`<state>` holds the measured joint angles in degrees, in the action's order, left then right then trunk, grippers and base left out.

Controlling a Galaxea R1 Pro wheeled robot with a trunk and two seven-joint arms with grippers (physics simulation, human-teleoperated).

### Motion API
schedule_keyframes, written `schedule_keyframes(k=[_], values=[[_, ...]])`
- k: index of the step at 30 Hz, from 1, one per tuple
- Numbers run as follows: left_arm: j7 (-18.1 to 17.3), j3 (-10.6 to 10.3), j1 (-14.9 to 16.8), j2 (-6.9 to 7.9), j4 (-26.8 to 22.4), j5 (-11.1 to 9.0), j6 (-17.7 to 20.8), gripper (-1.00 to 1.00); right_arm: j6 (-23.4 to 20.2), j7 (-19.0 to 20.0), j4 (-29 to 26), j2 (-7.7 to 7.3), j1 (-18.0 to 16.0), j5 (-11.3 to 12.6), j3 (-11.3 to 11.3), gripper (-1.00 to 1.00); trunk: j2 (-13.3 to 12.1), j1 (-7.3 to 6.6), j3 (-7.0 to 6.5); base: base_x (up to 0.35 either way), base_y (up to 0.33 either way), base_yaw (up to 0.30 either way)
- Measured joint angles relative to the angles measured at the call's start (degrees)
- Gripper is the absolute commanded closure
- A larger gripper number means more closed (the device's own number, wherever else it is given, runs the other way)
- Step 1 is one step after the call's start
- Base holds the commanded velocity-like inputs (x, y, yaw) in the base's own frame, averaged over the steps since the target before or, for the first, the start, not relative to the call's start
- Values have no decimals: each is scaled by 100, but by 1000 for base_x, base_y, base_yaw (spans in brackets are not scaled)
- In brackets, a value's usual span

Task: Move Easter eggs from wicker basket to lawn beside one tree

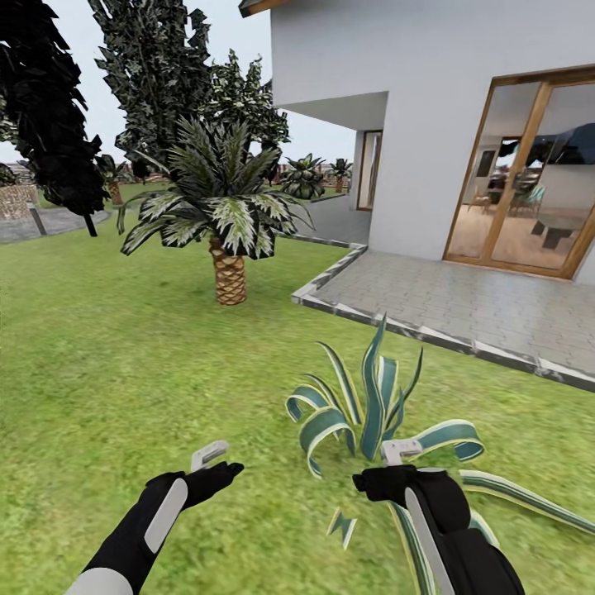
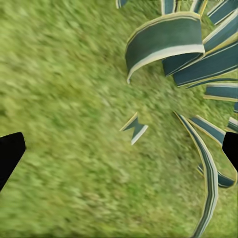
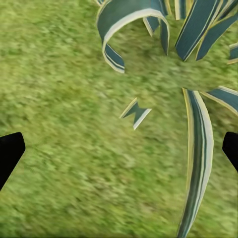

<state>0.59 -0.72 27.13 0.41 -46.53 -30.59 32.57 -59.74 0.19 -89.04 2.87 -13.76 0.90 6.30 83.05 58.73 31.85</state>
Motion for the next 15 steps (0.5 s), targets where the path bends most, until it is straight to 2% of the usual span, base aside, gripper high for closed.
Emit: schedule_keyframes(k=[4,10,15], values=[[4,0,-8,1,0,5,-1,-100,-1,-2,1,-8,-1,0,-11,-100,0,0,0,0,21,98],[4,3,-11,6,-1,6,-1,-100,-1,-3,0,-7,-1,0,-22,-100,0,0,0,0,6,195],[4,10,-9,8,0,3,-1,-100,0,-3,0,-12,0,1,-11,-100,0,0,0,0,62,76]])
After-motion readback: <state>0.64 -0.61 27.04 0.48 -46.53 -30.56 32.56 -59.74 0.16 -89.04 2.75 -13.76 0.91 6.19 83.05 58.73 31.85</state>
